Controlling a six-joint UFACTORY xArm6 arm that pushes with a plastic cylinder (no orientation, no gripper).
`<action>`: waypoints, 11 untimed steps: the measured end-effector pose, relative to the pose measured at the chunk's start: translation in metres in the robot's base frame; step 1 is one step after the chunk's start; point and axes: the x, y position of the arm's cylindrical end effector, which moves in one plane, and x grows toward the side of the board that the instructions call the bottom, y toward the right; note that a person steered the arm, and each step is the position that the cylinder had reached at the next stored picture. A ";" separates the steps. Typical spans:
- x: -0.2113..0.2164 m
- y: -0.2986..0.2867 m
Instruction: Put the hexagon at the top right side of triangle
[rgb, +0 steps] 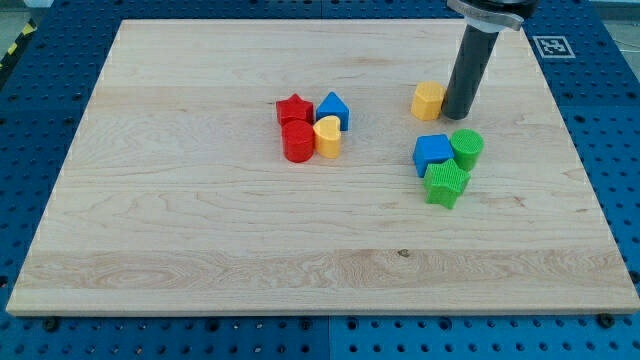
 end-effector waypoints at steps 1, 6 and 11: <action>0.000 -0.003; 0.000 -0.009; -0.032 -0.038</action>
